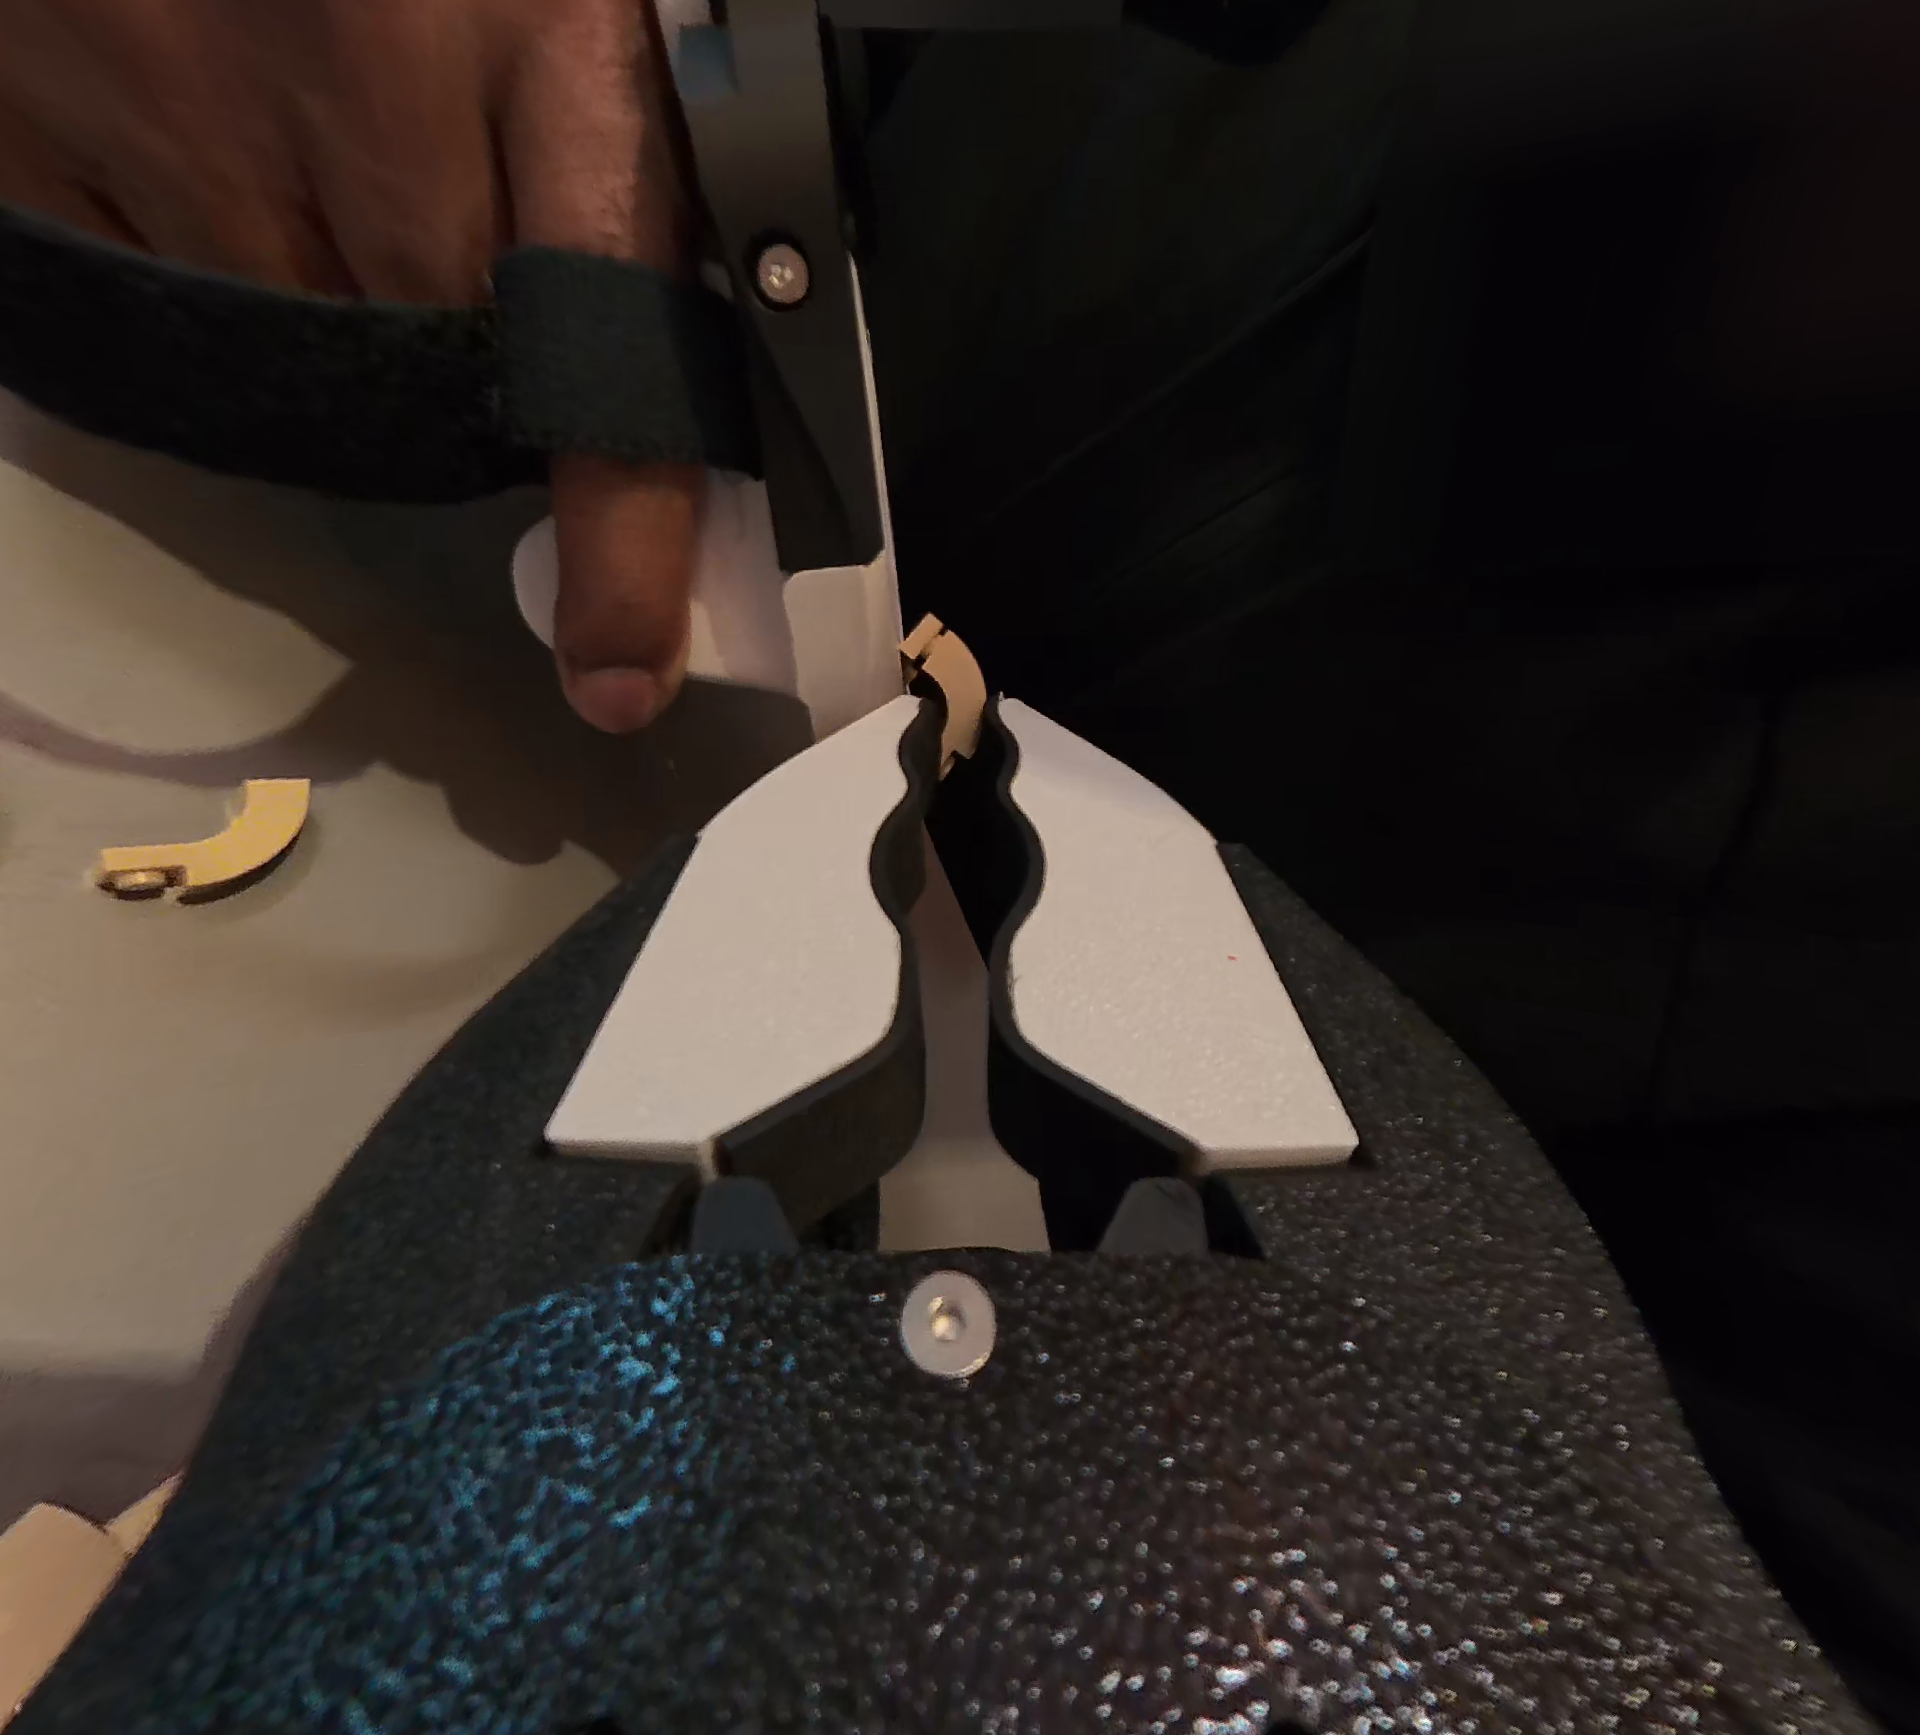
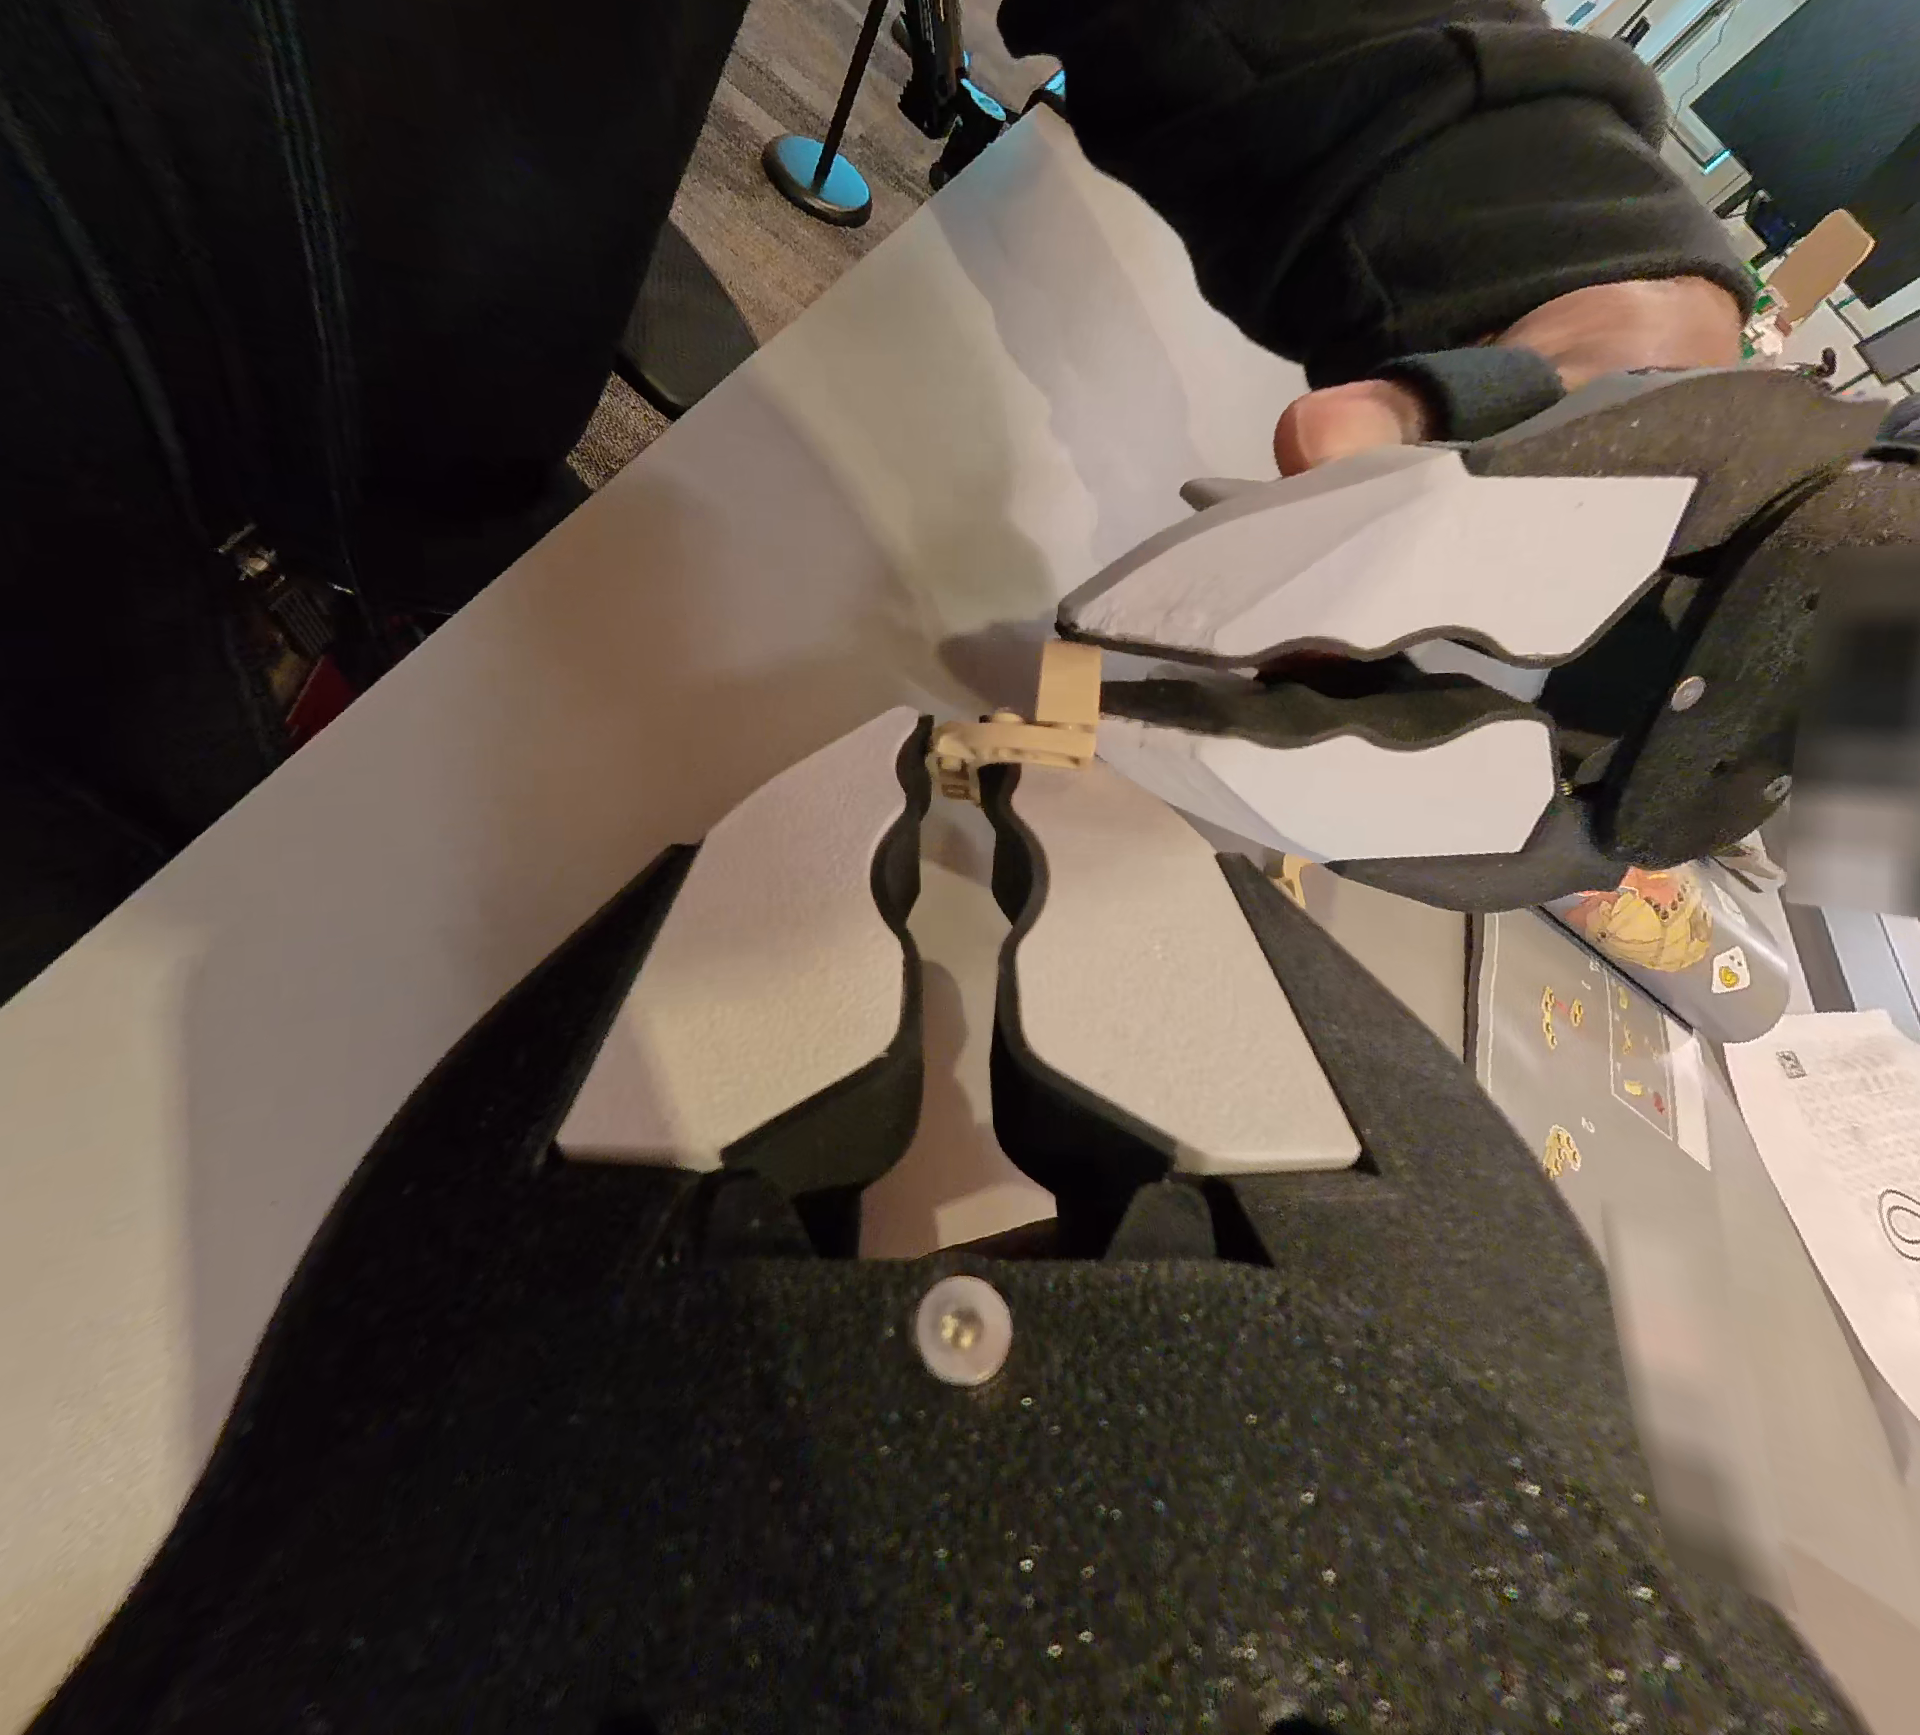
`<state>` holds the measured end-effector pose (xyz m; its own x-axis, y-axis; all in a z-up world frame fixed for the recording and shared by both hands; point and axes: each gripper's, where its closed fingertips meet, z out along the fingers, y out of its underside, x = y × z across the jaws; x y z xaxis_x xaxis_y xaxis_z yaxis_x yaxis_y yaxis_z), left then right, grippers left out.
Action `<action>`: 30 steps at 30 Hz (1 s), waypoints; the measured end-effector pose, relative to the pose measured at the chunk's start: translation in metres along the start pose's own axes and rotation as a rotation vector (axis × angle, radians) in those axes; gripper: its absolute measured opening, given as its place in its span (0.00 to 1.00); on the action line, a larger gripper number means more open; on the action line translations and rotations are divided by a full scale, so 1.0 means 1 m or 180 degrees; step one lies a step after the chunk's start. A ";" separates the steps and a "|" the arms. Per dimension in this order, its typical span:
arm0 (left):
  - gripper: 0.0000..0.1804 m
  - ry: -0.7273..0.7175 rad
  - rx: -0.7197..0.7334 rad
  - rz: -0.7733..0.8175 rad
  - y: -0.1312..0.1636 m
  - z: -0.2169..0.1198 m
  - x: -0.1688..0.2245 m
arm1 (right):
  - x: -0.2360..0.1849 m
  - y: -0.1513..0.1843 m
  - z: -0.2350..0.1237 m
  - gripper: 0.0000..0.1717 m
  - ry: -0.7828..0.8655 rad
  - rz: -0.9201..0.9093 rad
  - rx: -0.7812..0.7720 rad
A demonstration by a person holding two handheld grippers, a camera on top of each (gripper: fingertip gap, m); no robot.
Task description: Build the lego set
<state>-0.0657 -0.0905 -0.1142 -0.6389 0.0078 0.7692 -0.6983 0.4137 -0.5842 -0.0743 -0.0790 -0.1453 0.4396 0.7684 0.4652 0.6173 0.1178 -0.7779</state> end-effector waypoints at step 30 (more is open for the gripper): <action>0.04 -0.0549 0.0038 -0.0208 0.009 -0.007 -0.021 | 0.007 0.028 0.007 0.05 0.0193 -0.0109 -0.0616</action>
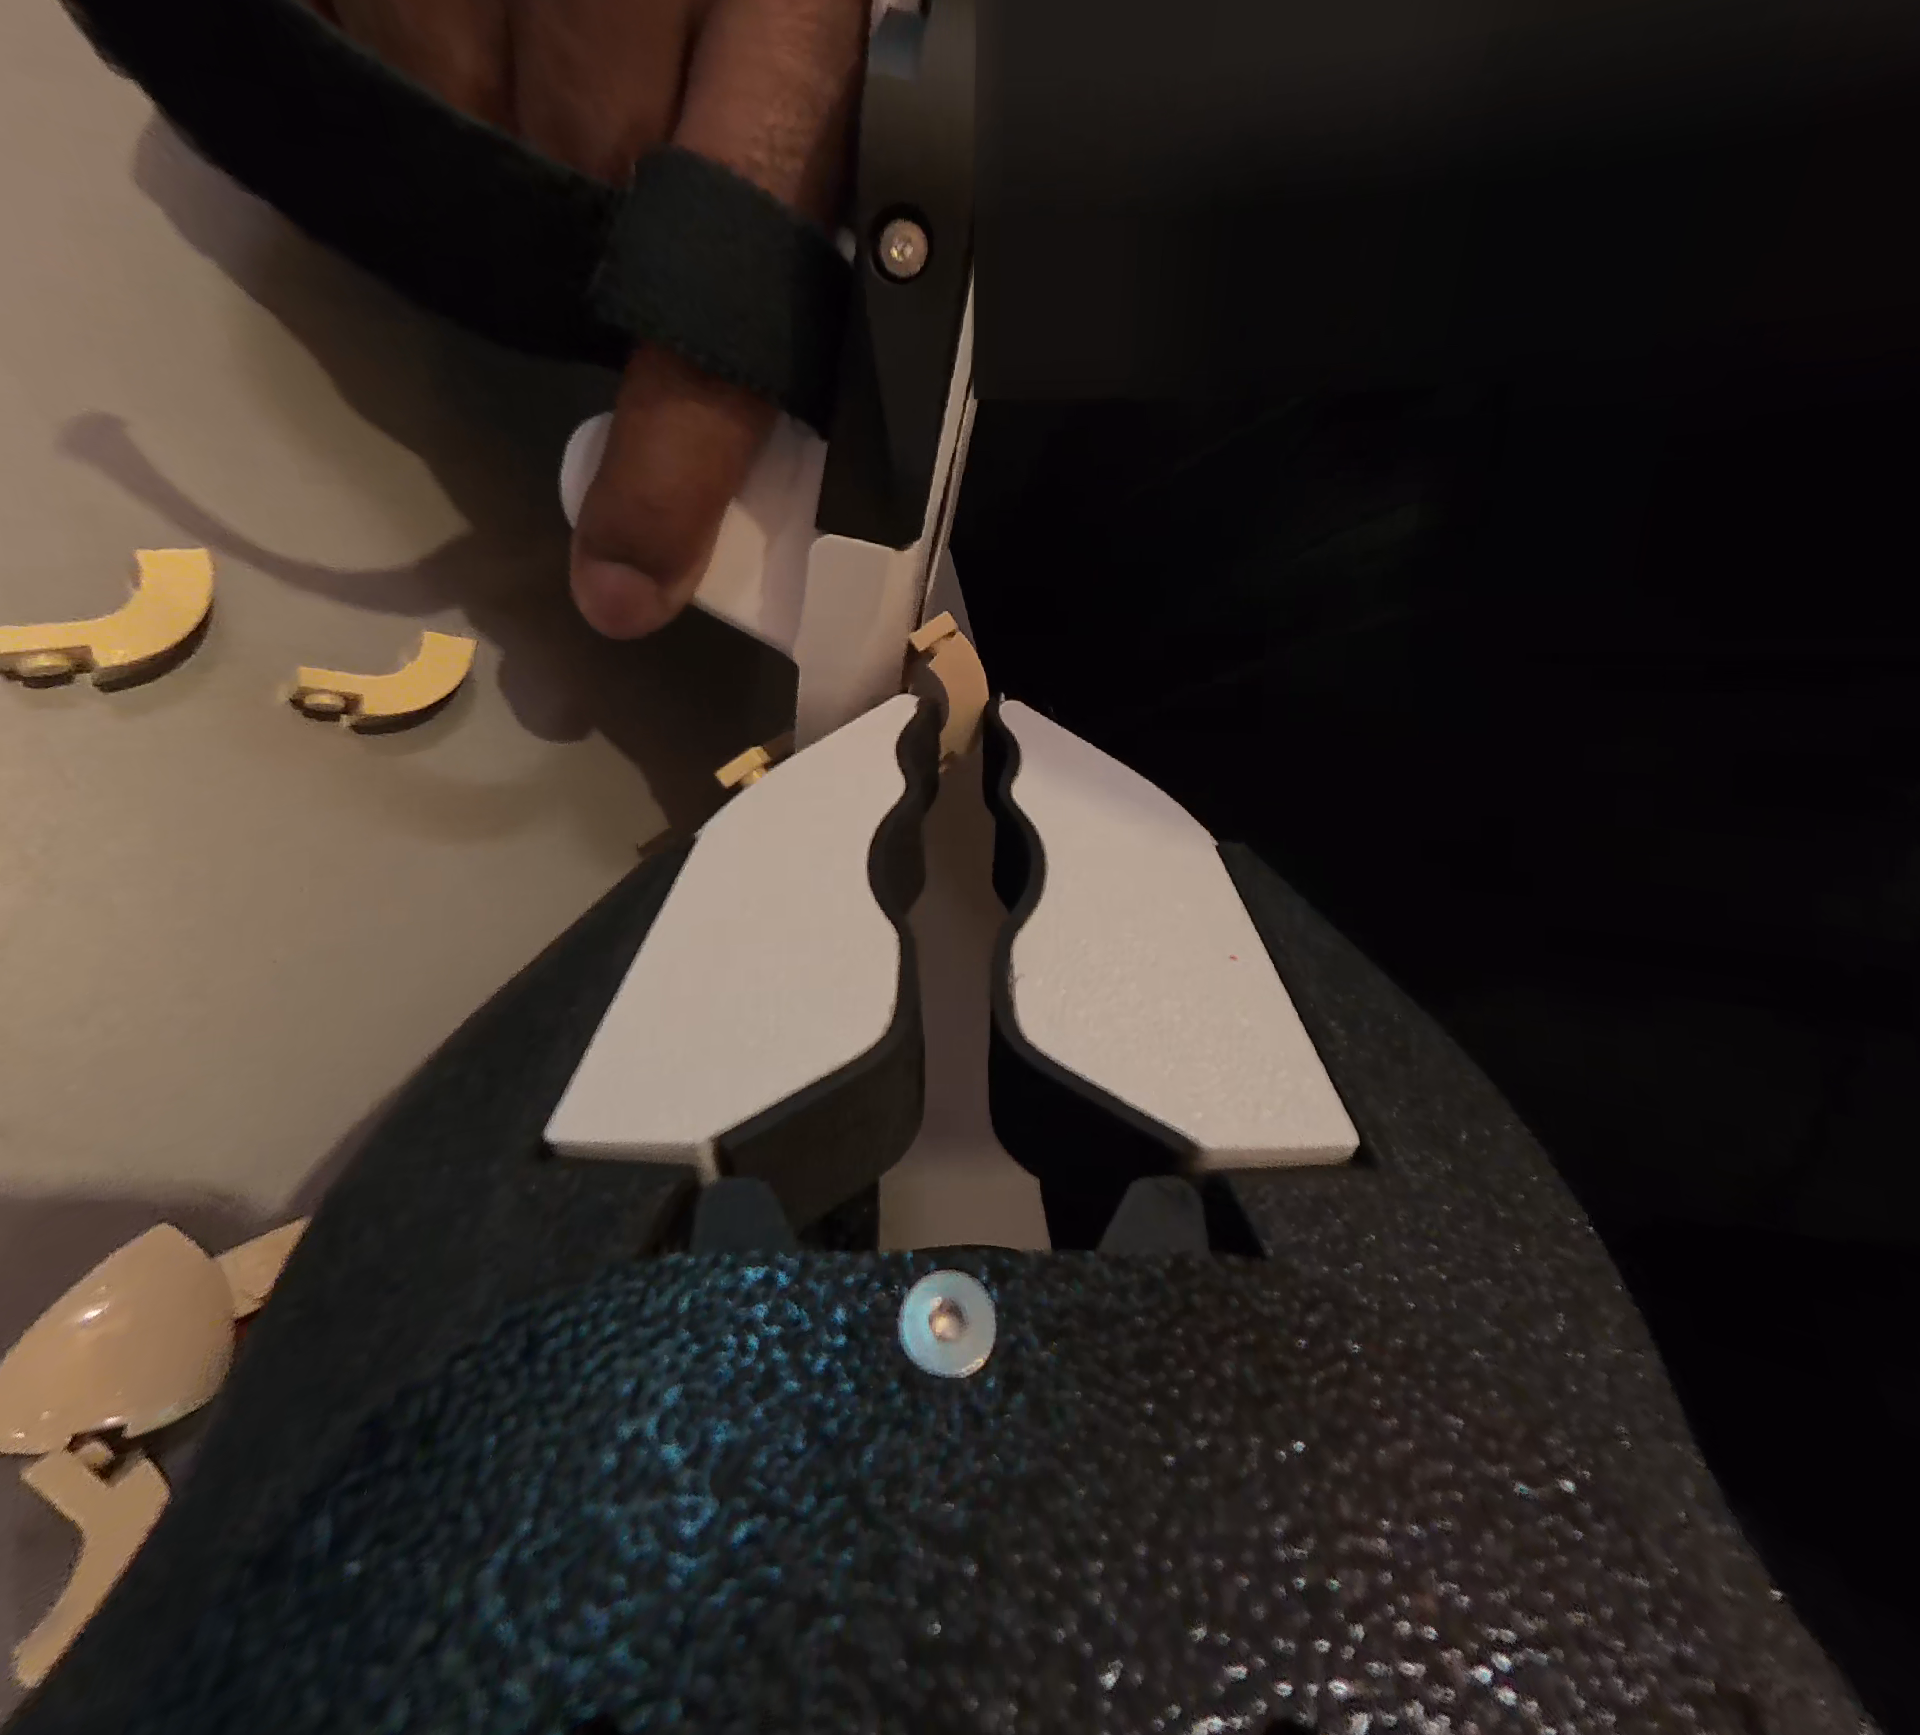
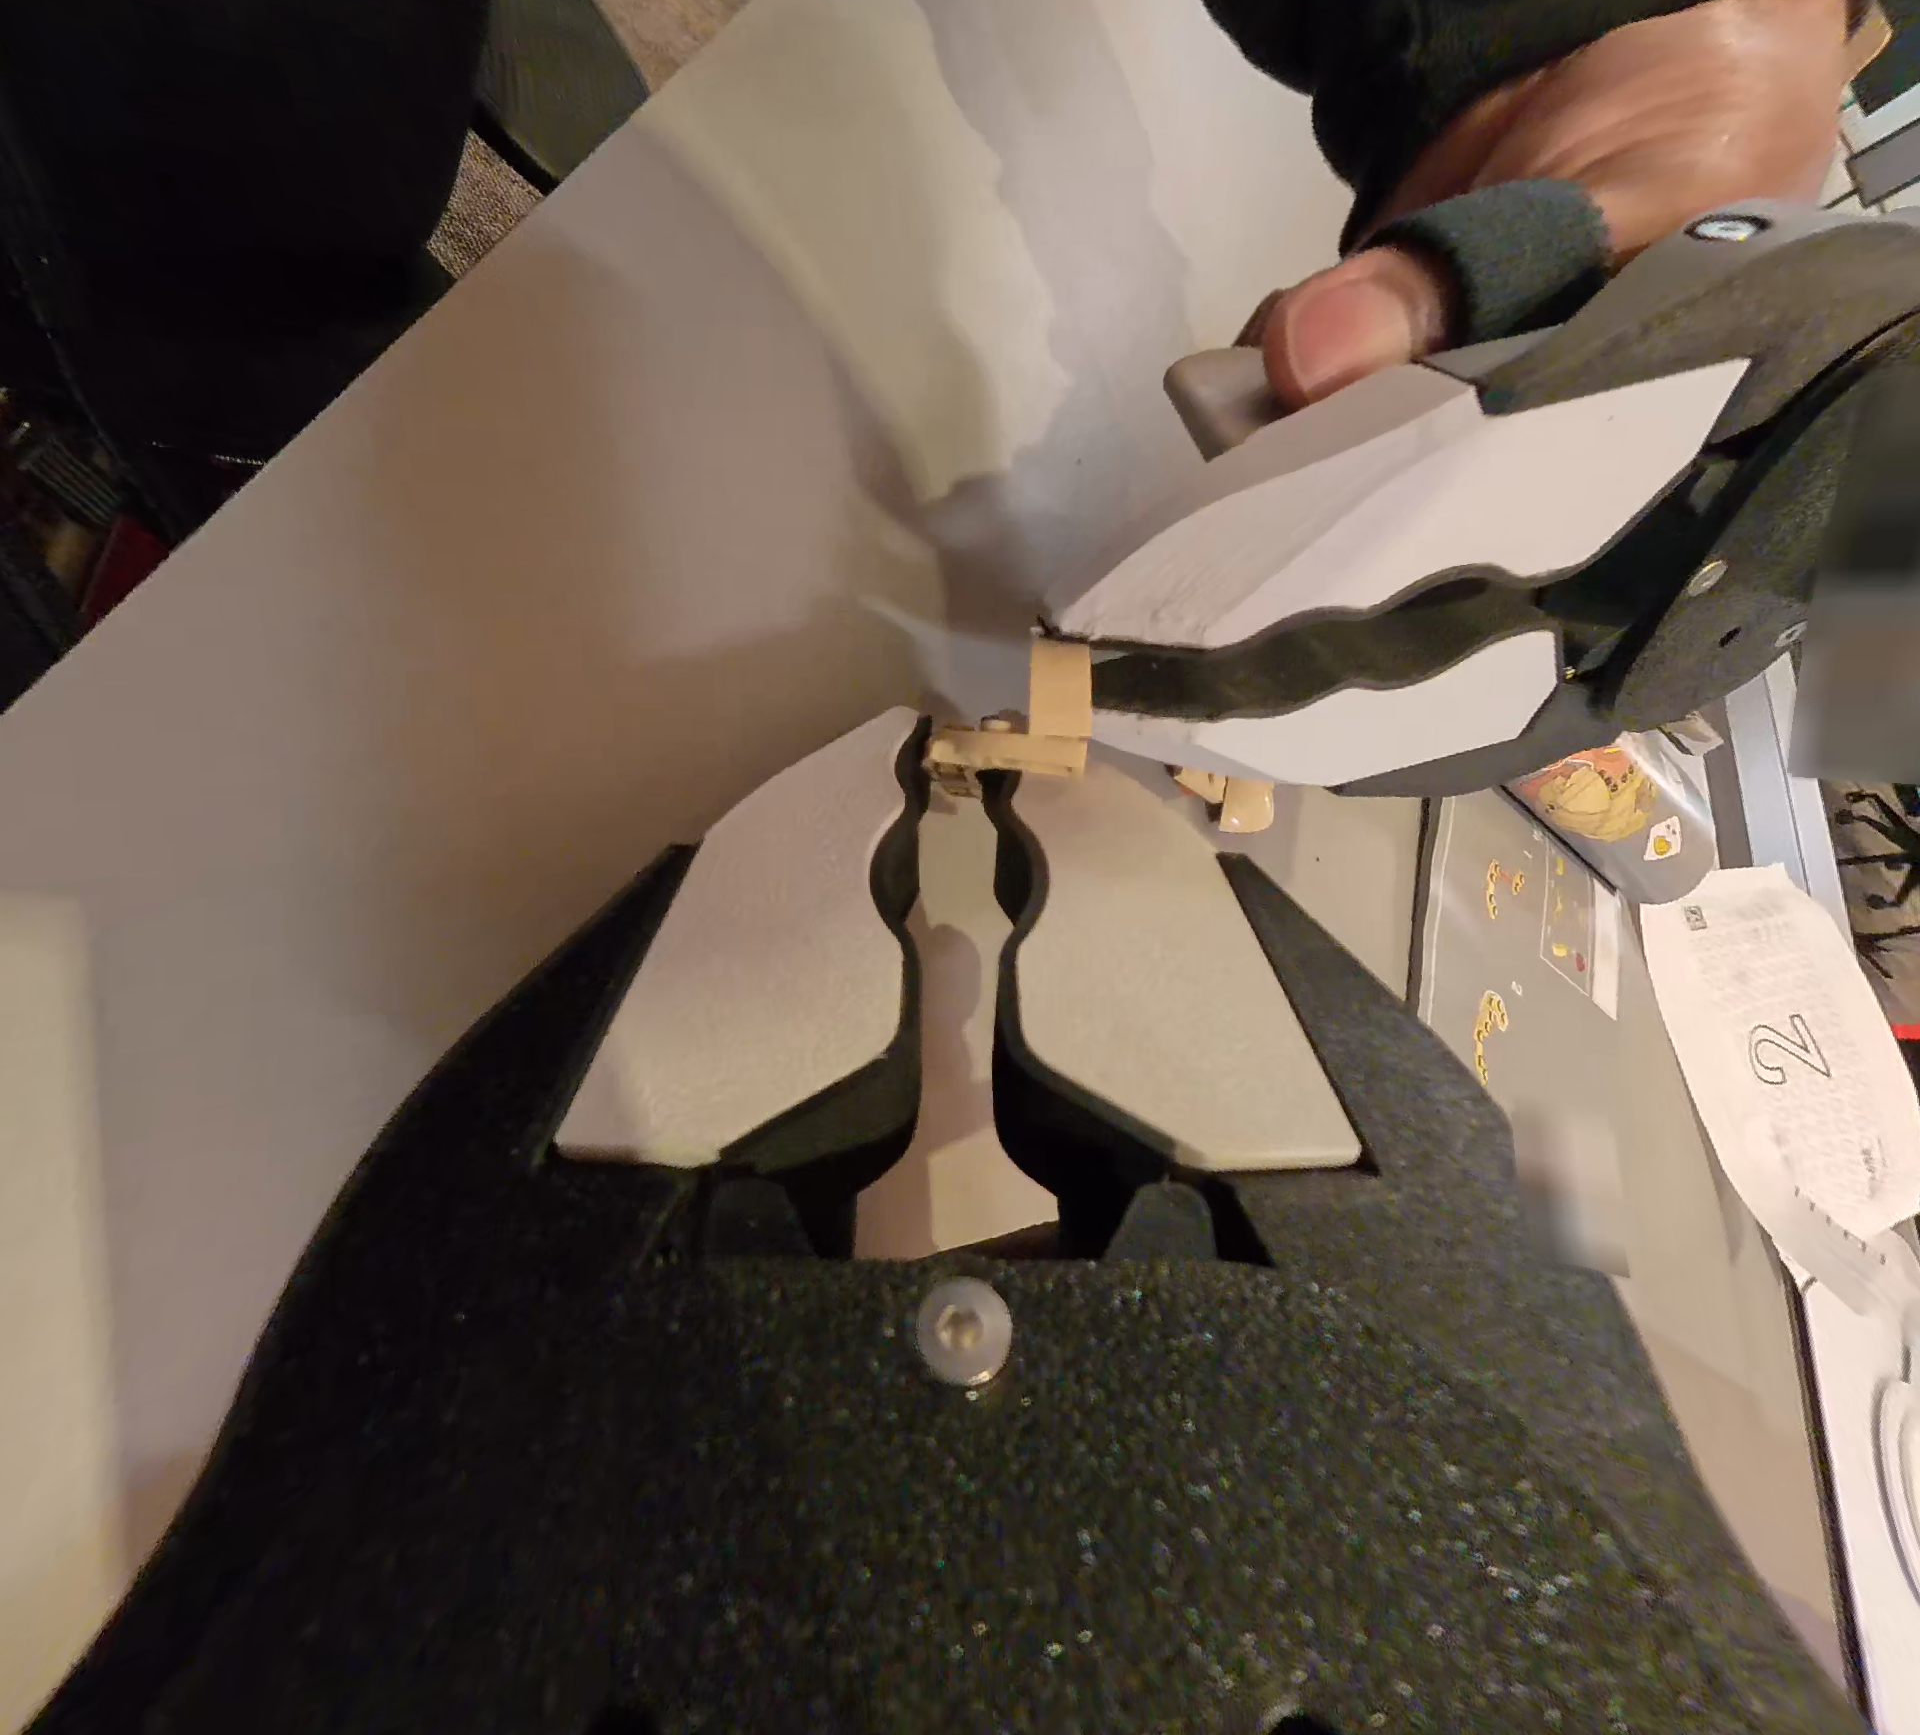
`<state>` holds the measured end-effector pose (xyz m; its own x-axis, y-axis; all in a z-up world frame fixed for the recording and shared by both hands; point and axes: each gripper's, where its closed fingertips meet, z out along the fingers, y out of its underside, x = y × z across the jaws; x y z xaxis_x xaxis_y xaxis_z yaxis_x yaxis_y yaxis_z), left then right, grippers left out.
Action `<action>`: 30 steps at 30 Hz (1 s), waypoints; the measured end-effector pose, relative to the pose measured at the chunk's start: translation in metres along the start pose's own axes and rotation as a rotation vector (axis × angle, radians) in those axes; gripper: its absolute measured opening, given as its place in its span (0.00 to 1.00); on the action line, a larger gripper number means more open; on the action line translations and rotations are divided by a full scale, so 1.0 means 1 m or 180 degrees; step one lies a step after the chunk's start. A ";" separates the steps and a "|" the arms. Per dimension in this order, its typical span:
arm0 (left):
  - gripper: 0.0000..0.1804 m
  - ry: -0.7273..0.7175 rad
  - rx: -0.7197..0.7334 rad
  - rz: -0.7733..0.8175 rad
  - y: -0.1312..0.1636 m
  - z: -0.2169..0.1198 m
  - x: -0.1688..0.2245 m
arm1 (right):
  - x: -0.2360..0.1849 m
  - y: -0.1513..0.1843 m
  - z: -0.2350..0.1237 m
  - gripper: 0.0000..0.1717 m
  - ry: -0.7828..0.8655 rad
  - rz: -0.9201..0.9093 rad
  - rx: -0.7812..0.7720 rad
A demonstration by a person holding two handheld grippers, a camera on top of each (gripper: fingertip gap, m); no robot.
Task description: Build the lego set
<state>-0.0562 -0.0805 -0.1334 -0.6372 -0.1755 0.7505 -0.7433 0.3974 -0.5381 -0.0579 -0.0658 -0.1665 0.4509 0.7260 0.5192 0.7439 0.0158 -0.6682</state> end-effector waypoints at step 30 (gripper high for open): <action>0.04 0.0069 -0.0444 -0.0068 0.004 0.007 0.000 | -0.010 0.002 0.003 0.05 -0.0086 -0.0230 -0.0142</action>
<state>-0.0606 -0.0853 -0.1388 -0.6159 -0.1664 0.7700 -0.7200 0.5155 -0.4645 -0.0618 -0.0710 -0.1743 0.3820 0.7425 0.5502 0.7956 0.0386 -0.6046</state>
